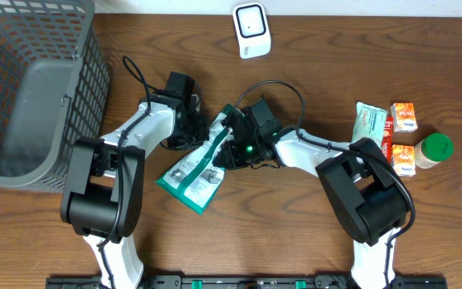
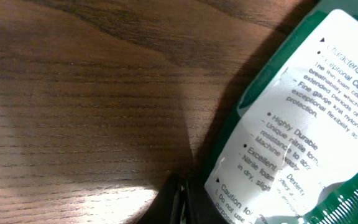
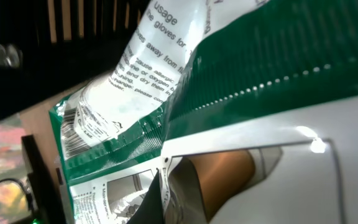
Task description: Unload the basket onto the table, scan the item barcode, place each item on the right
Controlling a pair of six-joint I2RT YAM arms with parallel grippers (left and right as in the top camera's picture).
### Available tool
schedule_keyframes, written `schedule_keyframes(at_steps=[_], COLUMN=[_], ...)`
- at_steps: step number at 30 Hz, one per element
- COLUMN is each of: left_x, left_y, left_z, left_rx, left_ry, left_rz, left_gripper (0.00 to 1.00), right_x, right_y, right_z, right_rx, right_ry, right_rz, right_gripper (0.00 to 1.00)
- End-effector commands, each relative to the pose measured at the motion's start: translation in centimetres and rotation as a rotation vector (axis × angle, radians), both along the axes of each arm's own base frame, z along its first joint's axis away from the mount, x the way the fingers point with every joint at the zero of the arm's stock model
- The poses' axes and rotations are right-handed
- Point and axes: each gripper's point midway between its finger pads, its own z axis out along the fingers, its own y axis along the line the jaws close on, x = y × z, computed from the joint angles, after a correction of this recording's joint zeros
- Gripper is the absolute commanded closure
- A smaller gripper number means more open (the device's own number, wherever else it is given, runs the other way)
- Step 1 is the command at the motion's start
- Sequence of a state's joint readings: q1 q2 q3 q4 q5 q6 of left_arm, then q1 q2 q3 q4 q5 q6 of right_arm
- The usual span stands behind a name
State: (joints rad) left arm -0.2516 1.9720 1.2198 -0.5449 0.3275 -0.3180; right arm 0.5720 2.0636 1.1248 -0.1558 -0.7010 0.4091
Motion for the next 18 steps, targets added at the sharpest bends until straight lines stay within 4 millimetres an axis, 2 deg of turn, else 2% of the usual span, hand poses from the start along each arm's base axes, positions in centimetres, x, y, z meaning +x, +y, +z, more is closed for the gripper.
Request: schedule_keyframes(at_steps=[1,4,8,9,12,16,18], left_x=[-0.7,0.4,1.8,2.1,2.5,2.3,2.1], left_y=[1.2,1.7,2.9,3.5,5.5,8.8,10.6], left_z=[-0.4,2.3,7.8,9.7,13.6,18.7,20.7], left_rx=[0.029,0.007,-0.029,-0.033,-0.016,0.027,0.056], left_ry=[0.022,-0.043,-0.182,-0.236,-0.343,-0.490,-0.552], left_rz=[0.031,0.076,0.128,0.145,0.192,0.277,0.324], left_gripper=[0.92,0.93,0.89,0.86,0.83,0.53,0.42], right_x=[-0.1,0.9,1.1,0.9,0.6,0.3,0.3], right_y=[-2.1,-3.4,-4.4,-4.6,-5.4,-6.7,-7.4], right_z=[-0.5,1.0,3.9,4.8,6.3,8.5,9.6], right_rx=[-0.033,-0.062,-0.053,-0.052,-0.068,-0.072,-0.069], right_ry=[0.017,-0.032,-0.114,-0.136,-0.150,-0.154,-0.162], right_rz=[-0.008,-0.035,0.002,0.020,0.015,-0.013,-0.029], right_gripper=[0.99,0.99,0.99,0.99,0.99,0.99,0.99])
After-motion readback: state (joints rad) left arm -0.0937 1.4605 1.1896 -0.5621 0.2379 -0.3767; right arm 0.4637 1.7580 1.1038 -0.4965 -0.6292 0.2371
